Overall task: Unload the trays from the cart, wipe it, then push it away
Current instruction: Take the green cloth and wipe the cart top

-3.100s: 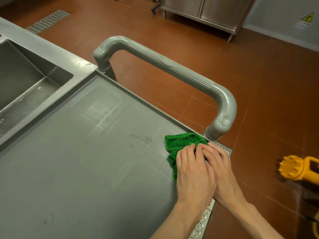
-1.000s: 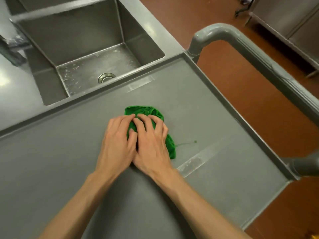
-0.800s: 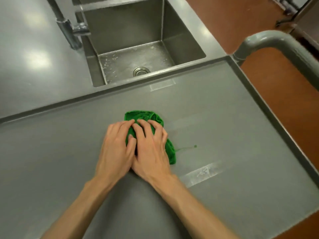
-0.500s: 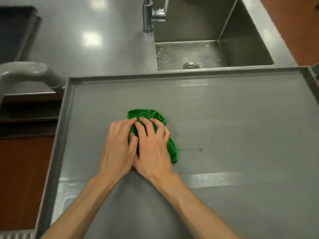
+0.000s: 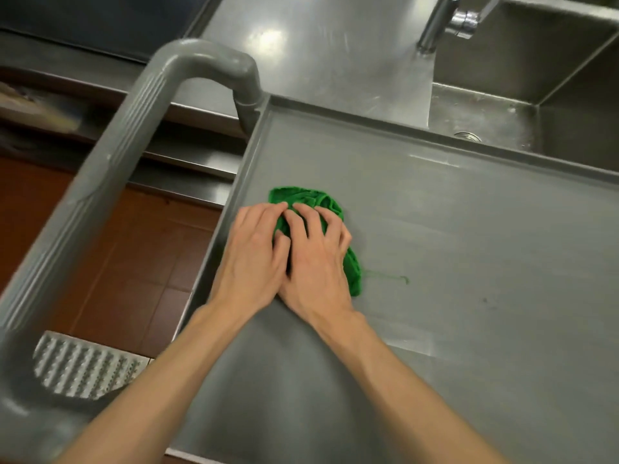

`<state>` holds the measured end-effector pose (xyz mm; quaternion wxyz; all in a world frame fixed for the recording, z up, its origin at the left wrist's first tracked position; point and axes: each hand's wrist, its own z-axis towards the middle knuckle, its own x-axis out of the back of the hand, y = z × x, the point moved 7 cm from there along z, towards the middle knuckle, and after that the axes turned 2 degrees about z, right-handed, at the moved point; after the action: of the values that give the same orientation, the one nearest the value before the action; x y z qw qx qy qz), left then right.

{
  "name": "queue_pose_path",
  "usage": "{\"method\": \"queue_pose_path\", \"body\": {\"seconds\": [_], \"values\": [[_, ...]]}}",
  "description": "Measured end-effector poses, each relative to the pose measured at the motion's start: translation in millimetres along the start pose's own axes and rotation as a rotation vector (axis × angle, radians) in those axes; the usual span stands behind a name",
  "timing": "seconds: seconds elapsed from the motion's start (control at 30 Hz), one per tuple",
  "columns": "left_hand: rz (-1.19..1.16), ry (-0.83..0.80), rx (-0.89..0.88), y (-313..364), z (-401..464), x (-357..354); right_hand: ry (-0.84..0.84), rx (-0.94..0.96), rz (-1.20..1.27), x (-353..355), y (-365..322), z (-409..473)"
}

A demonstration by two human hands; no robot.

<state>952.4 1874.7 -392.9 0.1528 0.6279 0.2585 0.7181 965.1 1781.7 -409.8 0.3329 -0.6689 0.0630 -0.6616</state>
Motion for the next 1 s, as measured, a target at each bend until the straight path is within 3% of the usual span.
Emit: {"method": "queue_pose_path", "body": {"seconds": [0.5, 0.77, 1.0], "values": [[0.026, 0.065, 0.141, -26, -93, 39, -0.168, 0.192, 0.036, -21, -55, -63], [0.03, 0.058, 0.223, 7, -146, 18, -0.26, 0.257, 0.074, -3, -34, -116], [0.031, -0.009, 0.133, 48, -152, -15, -0.215, 0.225, 0.048, 23, 8, -140]]}}
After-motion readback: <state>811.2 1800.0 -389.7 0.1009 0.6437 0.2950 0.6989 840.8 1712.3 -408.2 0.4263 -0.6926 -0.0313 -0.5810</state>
